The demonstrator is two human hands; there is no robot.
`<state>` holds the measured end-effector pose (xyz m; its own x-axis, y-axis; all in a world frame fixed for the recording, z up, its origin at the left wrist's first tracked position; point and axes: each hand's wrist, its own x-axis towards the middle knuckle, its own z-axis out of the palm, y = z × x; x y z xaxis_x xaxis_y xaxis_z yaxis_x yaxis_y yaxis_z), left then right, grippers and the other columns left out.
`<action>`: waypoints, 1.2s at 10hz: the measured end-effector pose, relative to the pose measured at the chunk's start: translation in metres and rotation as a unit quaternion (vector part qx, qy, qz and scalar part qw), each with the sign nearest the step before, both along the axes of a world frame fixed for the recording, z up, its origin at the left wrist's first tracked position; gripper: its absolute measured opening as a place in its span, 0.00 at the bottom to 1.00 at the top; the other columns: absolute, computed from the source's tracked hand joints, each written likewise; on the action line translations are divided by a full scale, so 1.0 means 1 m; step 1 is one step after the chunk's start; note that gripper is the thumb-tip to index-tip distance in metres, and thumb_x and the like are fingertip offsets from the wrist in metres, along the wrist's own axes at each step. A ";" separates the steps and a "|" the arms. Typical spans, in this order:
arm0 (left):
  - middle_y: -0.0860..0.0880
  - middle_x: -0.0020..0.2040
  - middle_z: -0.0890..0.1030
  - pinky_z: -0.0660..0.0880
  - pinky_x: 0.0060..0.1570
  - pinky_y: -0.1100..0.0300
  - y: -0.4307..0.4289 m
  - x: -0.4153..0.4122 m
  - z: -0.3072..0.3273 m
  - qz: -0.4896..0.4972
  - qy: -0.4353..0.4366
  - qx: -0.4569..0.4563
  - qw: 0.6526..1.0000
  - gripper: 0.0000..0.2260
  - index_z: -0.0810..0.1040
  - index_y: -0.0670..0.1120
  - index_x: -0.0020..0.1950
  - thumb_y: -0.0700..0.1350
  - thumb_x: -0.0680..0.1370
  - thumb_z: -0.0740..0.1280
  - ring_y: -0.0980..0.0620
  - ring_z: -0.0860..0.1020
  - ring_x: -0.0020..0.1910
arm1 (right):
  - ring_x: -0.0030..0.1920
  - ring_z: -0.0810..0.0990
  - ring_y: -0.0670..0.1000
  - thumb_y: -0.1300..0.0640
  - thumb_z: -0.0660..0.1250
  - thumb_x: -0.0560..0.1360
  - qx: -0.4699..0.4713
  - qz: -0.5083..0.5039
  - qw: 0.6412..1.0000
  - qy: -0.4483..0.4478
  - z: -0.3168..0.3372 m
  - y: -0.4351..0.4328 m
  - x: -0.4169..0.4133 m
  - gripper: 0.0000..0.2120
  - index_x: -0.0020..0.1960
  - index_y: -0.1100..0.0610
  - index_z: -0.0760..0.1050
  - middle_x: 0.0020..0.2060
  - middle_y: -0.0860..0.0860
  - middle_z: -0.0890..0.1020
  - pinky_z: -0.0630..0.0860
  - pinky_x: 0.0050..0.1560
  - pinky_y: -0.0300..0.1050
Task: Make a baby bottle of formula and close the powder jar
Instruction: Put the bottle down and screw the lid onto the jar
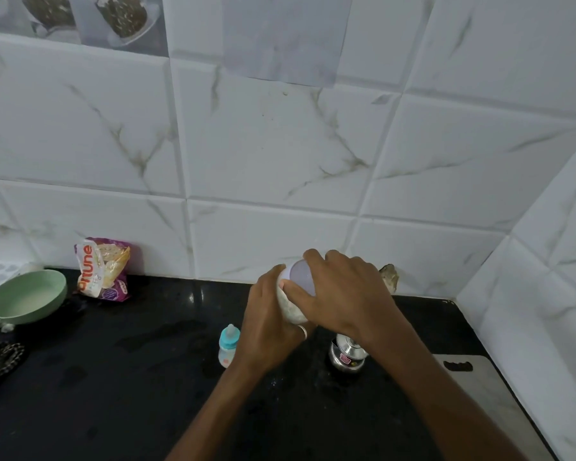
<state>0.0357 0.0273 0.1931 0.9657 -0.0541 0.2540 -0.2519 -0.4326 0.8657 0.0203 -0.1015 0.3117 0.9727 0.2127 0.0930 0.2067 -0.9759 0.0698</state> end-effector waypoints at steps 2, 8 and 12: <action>0.72 0.57 0.79 0.78 0.49 0.71 0.024 0.007 0.029 -0.124 0.013 -0.001 0.992 0.39 0.68 0.76 0.59 0.40 0.65 0.83 0.68 0.80 0.57 | 0.70 0.74 0.54 0.25 0.53 0.76 0.022 0.061 0.998 0.020 0.011 -0.016 -0.003 0.39 0.81 0.43 0.53 0.75 0.47 0.69 0.71 0.62 0.54; 0.58 0.57 0.80 0.77 0.56 0.68 0.044 0.024 0.039 -0.176 0.050 0.072 0.980 0.34 0.70 0.54 0.67 0.40 0.68 0.82 0.58 0.81 0.54 | 0.39 0.81 0.53 0.30 0.56 0.76 -0.017 0.224 0.960 -0.167 -0.015 -0.019 0.019 0.33 0.71 0.51 0.74 0.48 0.54 0.79 0.67 0.29 0.41; 0.62 0.56 0.82 0.74 0.51 0.73 0.025 0.002 0.018 -0.118 0.044 -0.039 0.991 0.40 0.67 0.61 0.71 0.54 0.61 0.79 0.66 0.80 0.54 | 0.26 0.76 0.54 0.37 0.61 0.76 0.044 0.165 0.956 -0.240 -0.030 -0.007 0.016 0.25 0.62 0.52 0.79 0.38 0.54 0.76 0.67 0.27 0.40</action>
